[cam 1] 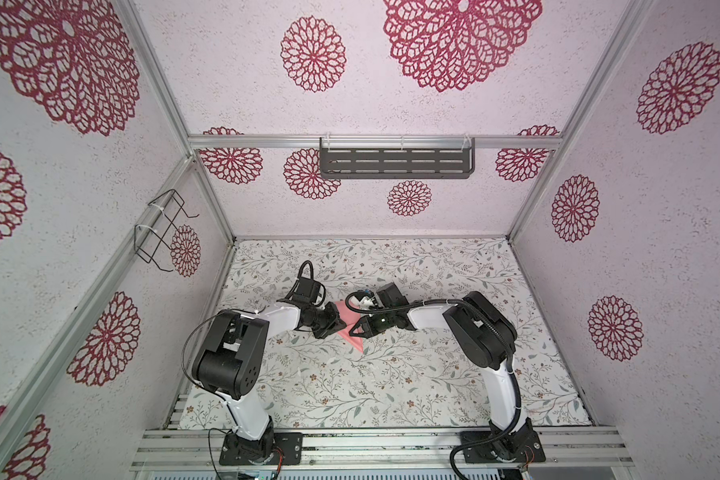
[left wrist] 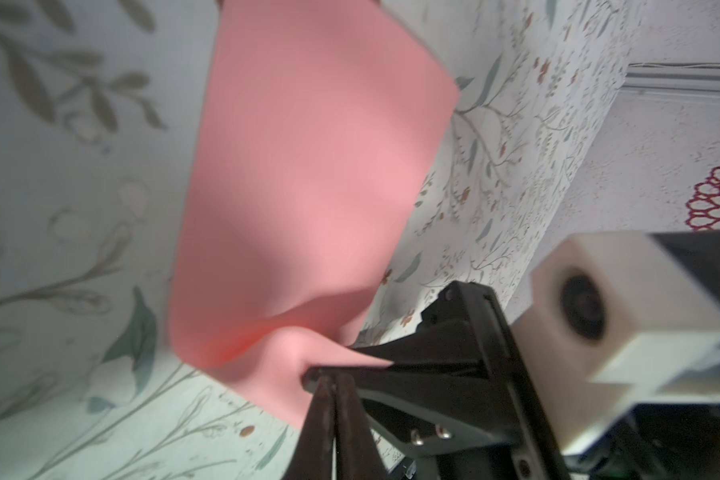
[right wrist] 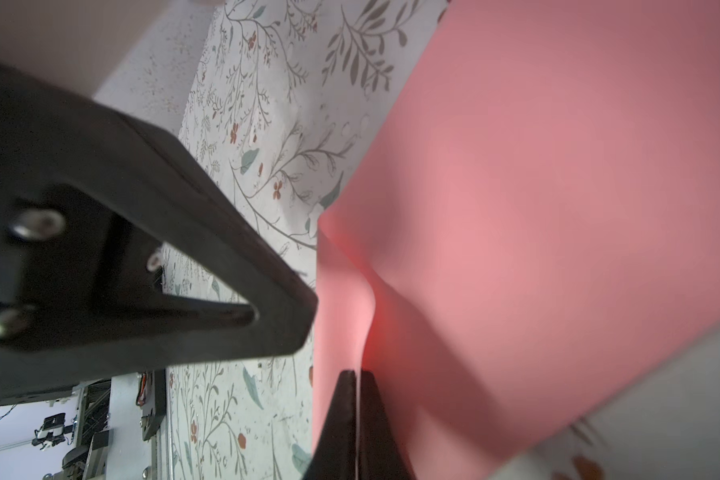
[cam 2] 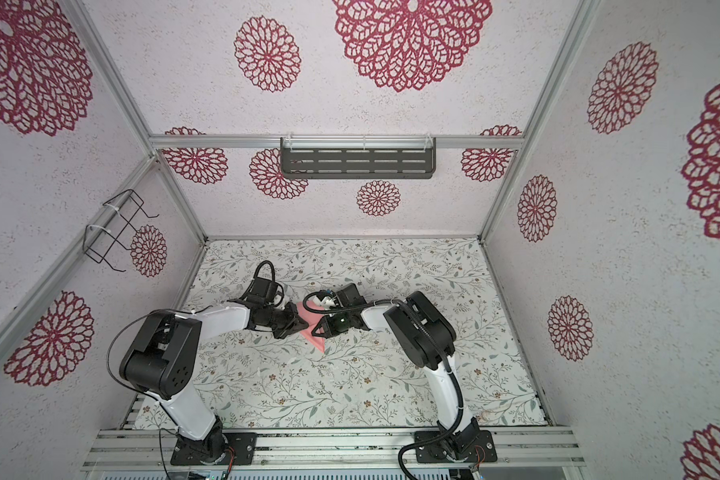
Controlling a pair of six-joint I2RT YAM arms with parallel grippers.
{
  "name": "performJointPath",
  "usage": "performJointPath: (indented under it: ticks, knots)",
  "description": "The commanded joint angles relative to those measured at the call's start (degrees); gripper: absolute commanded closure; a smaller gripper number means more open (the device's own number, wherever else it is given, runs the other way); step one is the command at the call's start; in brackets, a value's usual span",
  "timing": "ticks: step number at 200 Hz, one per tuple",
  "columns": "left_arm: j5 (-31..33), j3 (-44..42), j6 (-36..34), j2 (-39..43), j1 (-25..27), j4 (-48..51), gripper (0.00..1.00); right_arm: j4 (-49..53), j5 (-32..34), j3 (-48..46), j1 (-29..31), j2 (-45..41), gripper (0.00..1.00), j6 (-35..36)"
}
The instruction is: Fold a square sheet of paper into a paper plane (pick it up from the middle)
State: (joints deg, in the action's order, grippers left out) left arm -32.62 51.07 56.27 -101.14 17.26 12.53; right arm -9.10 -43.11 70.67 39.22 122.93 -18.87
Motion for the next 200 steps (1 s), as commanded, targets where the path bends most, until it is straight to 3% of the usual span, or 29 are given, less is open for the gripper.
performJointPath:
  ticks: [1,156,200]
  knots:
    - [-0.3,-1.7,1.6,2.4,0.2,-3.6,0.94,3.6,4.8,0.2,0.2,1.7,0.93,1.3]
    - [2.0,-2.6,-0.8,-2.6,0.1,-2.5,0.95,4.3,5.4,0.4,0.0,1.5,0.93,0.8]
    - [3.2,-1.8,-1.6,-3.3,0.2,0.2,0.95,1.5,3.5,-0.2,-0.5,-1.6,0.87,-2.4]
